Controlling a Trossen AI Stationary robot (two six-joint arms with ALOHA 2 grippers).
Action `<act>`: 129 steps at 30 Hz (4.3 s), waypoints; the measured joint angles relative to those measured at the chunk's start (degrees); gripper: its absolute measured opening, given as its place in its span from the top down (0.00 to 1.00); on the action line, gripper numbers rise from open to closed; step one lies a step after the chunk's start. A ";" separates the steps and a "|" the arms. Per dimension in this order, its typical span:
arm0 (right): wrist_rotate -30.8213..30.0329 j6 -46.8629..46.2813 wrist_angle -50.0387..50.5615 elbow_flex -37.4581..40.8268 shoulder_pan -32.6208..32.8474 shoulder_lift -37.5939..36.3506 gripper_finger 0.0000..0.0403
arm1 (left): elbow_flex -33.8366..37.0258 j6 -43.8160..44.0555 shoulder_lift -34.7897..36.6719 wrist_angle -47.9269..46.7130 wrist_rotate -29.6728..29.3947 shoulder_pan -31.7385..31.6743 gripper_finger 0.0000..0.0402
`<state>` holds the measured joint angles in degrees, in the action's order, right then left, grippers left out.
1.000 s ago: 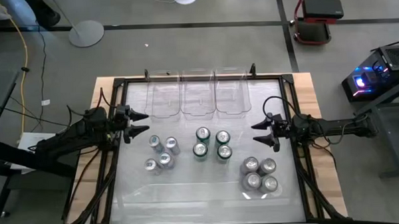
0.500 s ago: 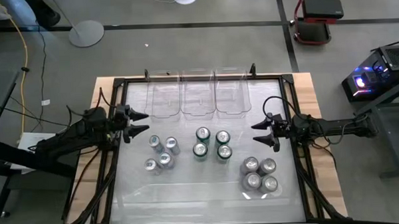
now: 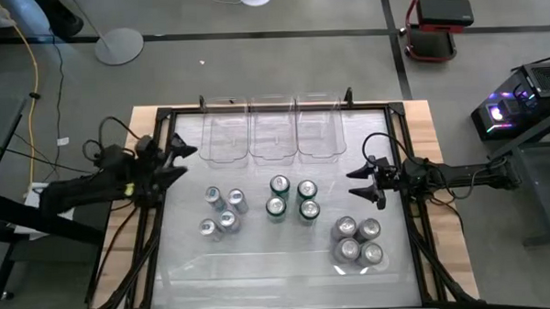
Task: Sort soda cans
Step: Put the top left blue soda can into the left transparent bin
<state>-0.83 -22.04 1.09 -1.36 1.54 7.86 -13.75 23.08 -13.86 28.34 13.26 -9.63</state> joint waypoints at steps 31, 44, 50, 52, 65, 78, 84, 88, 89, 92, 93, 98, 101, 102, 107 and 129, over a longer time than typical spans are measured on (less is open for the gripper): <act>0.00 0.00 0.01 0.01 0.01 0.02 0.28 | -57.08 -9.97 -45.40 -81.21 -19.40 15.26 0.23; 0.00 0.00 0.00 0.01 0.01 0.02 0.28 | -60.84 -12.69 -61.49 -105.18 -20.29 18.51 0.23; -0.01 0.00 0.01 0.00 0.02 0.02 0.28 | -59.74 -13.13 -64.50 -108.63 -17.72 16.74 0.23; -0.01 0.00 0.01 0.00 0.02 0.02 0.28 | -58.75 -14.32 -64.58 -107.87 -15.84 16.49 0.23; 0.01 0.00 0.00 0.00 0.02 0.02 0.28 | -47.96 -15.86 -62.61 -98.27 -15.44 15.26 0.23; 0.00 0.00 0.01 0.01 0.01 0.02 0.28 | -41.68 -17.69 -62.63 -90.91 -15.27 15.26 0.23; -0.01 0.00 0.01 -0.01 0.01 0.02 0.28 | -41.32 -17.59 -62.61 -89.17 -15.33 15.28 0.25; -0.01 0.00 0.01 -0.01 0.00 0.02 0.28 | -41.32 -17.72 -62.61 -87.93 -15.33 15.28 0.30; -0.01 0.00 0.01 0.01 0.00 0.02 0.28 | -41.32 -17.72 -62.61 -87.98 -15.33 15.28 0.31; -0.01 0.00 0.01 -0.01 0.00 0.02 0.28 | -41.32 -17.63 -62.61 -87.99 -15.33 15.28 0.35; 0.00 0.00 0.00 0.01 0.01 0.02 0.28 | -41.33 -17.45 -62.61 -87.99 -15.33 15.28 0.36; -0.01 0.00 0.01 0.00 0.00 0.02 0.28 | -41.79 -16.12 -62.65 -88.64 -14.92 15.28 0.45; 0.00 0.00 0.01 -0.01 0.01 0.02 0.28 | -44.58 -15.60 -62.68 -92.40 -14.54 15.30 0.45; -0.01 0.00 0.01 -0.01 0.01 0.02 0.28 | -46.00 -15.21 -62.68 -93.92 -14.56 15.30 0.45; 0.01 0.00 -0.01 -0.01 0.02 0.00 0.28 | -56.28 -15.01 -62.68 -100.51 -15.80 13.90 0.45; -0.01 0.00 -0.01 0.01 0.02 0.00 0.28 | -80.71 -44.34 -81.03 -105.60 -22.89 -15.99 0.45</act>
<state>-0.84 -22.04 1.08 -1.35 1.56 7.86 -94.45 -21.26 -94.89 -77.26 -9.63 -25.62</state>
